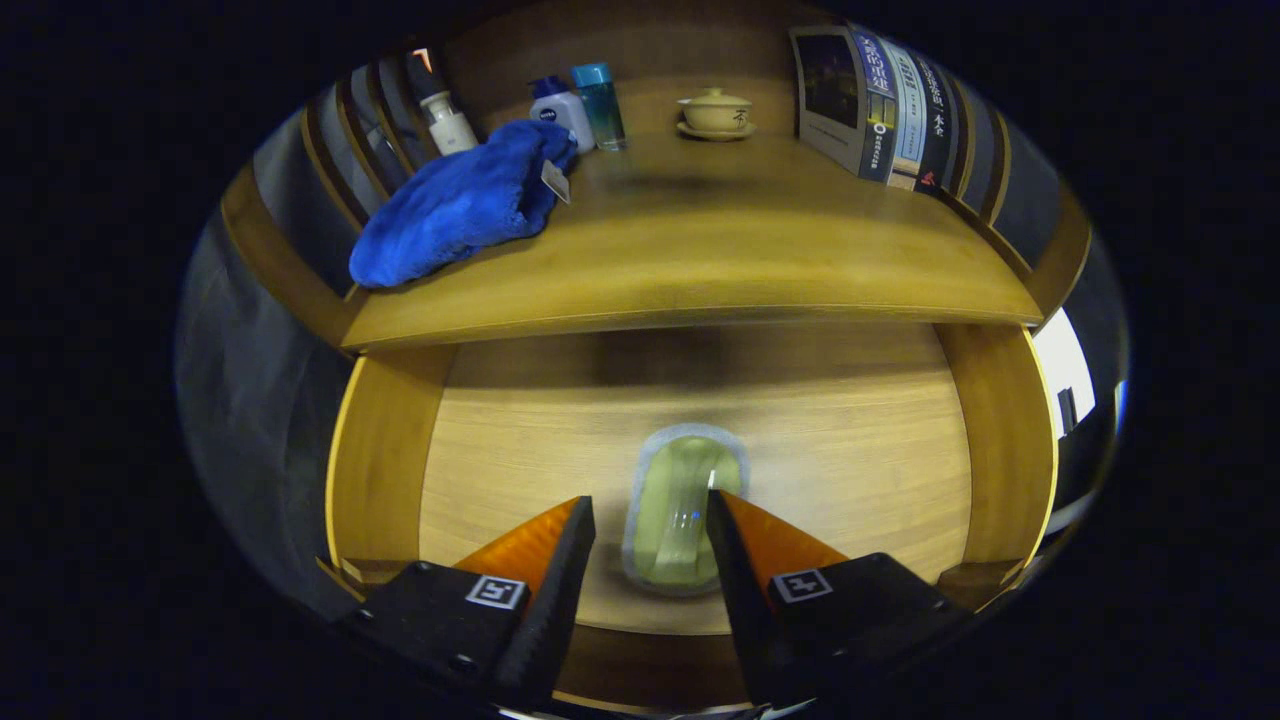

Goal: Pull open the drawer, take out the items inside it, and place them on the countertop above the cabinet.

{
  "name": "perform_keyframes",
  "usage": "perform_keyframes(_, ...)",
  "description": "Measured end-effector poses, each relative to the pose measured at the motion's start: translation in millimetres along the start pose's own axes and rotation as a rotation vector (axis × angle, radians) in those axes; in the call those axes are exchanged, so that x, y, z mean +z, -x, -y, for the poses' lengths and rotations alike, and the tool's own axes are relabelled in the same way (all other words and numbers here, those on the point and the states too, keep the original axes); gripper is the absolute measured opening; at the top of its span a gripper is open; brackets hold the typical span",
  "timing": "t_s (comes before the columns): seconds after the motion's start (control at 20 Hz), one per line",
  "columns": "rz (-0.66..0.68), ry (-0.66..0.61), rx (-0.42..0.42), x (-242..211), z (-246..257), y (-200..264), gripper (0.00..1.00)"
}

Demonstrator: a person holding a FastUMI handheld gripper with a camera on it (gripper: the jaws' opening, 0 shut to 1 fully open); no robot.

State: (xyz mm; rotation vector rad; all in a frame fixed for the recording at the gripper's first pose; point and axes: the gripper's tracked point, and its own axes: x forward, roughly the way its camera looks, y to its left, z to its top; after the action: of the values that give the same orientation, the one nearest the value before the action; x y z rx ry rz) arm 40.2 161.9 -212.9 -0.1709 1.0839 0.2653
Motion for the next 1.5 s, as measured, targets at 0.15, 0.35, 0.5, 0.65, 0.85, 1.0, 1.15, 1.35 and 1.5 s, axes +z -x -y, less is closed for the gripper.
perform_keyframes(0.15,-0.046,-0.002,-0.033,-5,11,-7,0.58)
perform_keyframes(0.35,-0.085,-0.005,-0.033,-10,12,-11,0.44)
perform_keyframes(0.5,-0.04,0.001,-0.02,-1,9,9,0.24)
perform_keyframes(0.65,-0.002,0.026,-0.001,6,3,29,0.24)
perform_keyframes(0.85,0.042,0.041,0.005,22,2,70,0.24)
perform_keyframes(1.0,0.097,0.064,0.006,47,2,105,0.23)
perform_keyframes(1.15,0.158,0.056,-0.01,79,9,129,0.24)
perform_keyframes(1.35,0.187,0.01,-0.017,114,21,133,0.23)
perform_keyframes(1.5,0.195,0.0,-0.046,137,30,124,0.23)
